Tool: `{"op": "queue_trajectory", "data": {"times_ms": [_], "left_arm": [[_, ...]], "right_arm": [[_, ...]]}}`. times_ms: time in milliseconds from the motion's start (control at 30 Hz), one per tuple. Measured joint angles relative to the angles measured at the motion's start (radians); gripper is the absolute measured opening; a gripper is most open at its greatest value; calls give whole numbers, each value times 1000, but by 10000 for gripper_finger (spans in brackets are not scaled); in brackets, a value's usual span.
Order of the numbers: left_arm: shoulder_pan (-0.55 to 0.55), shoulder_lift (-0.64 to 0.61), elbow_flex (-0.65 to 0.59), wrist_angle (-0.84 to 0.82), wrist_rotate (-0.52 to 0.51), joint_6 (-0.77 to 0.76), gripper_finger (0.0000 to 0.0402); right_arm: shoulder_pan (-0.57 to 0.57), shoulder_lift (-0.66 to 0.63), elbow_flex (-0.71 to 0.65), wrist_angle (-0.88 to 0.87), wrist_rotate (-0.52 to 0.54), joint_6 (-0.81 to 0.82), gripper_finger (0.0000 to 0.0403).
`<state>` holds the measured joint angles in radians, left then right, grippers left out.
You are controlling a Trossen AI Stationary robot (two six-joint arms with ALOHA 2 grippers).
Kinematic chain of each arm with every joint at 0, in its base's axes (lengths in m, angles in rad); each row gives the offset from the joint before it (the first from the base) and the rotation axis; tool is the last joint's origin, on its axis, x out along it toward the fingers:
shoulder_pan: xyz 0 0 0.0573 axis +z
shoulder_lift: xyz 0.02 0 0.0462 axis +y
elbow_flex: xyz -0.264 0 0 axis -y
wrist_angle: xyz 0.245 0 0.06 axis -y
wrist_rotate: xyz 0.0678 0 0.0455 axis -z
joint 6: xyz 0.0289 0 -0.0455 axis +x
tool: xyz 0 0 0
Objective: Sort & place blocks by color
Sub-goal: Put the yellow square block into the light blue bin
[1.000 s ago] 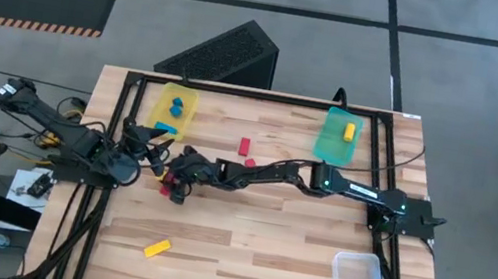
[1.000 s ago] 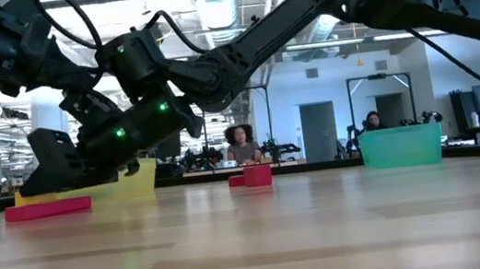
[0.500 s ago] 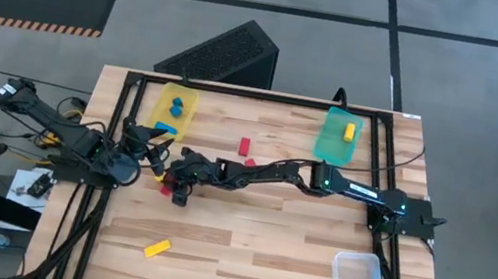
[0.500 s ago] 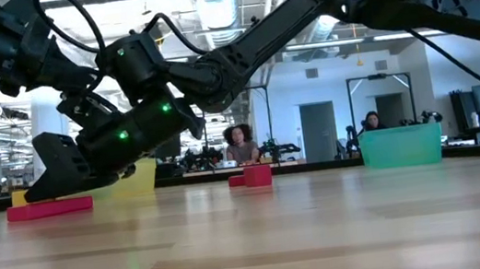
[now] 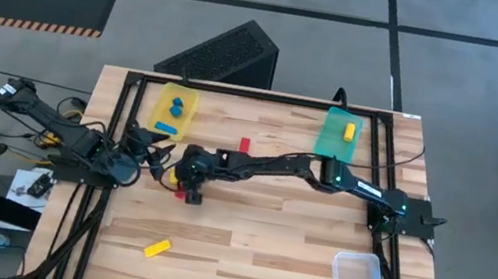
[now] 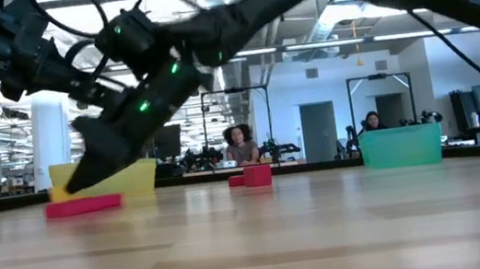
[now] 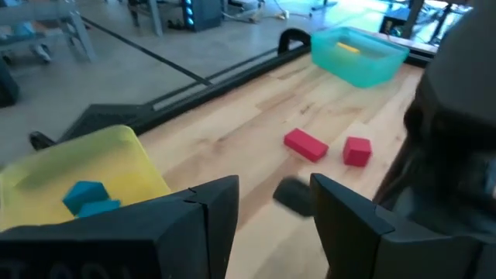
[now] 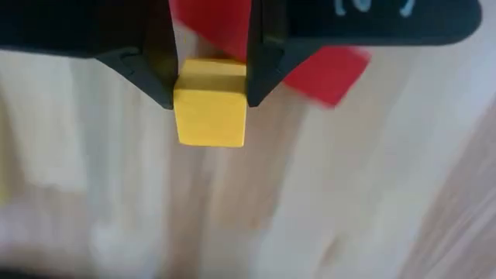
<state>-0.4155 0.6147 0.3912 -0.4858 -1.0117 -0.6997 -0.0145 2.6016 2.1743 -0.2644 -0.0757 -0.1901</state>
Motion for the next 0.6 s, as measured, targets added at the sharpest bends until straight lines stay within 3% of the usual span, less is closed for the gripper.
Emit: {"op": "queue_trajectory", "data": {"times_ms": [100, 233, 333, 467, 600], "left_arm": [[0, 0, 0, 1, 21, -8, 149], [0, 0, 0, 1, 24, -32, 149], [0, 1, 0, -3, 38, -45, 149], [0, 17, 0, 9, 17, -49, 149], [10, 64, -20, 144, -3, -33, 148]], "right_arm": [[7, -54, -12, -185, -12, -52, 107], [8, -163, -178, -193, -6, -47, 106], [8, -300, -408, -74, 50, -18, 108], [16, -501, -756, 226, 82, 58, 109], [58, -655, -1044, 465, 201, 122, 108]]}}
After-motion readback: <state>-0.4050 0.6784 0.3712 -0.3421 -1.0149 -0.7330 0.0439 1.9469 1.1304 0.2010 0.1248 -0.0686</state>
